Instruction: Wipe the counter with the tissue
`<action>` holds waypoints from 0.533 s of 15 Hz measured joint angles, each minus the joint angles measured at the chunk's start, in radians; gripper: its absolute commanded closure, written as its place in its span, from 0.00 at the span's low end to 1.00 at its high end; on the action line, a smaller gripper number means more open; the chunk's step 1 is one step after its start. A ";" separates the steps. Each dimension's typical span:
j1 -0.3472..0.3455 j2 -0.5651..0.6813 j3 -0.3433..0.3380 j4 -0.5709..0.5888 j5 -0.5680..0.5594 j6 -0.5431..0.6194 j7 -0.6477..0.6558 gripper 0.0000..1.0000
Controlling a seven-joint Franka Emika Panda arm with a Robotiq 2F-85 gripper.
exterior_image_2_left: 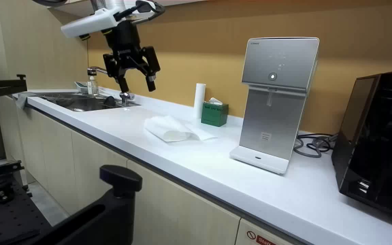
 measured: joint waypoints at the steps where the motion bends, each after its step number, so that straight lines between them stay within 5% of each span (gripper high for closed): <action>1: 0.000 0.001 0.000 -0.001 0.000 -0.007 0.000 0.00; 8: 0.000 0.015 0.000 -0.009 0.000 -0.008 0.000 0.00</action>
